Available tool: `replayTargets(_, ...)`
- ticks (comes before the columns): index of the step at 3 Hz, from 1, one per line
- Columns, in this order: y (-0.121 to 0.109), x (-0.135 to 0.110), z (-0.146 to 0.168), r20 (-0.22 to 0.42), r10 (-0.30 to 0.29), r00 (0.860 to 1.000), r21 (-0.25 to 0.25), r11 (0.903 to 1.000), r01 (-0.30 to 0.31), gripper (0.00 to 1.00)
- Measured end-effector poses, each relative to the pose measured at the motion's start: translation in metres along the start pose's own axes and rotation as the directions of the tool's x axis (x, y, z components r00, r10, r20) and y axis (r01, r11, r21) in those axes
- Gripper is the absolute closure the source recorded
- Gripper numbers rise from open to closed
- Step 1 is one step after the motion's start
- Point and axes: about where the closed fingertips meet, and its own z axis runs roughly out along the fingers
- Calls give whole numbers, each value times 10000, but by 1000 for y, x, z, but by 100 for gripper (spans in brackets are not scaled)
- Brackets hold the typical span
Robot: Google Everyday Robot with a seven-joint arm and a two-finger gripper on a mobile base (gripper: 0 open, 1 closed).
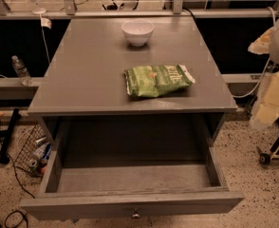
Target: Place green jalapeno chip bag into top drawer
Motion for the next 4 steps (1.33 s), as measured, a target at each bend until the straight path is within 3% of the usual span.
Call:
replayTargets(1, 0, 0, 0, 1, 0, 10000, 2, 10000, 0, 0)
replayTargets(2, -20, -15, 19, 282, -336, 9990, -73, 9994, 338, 0)
replayTargets(4, -90, -84, 106, 1263, -1262, 9839, -187, 9914, 1296, 0)
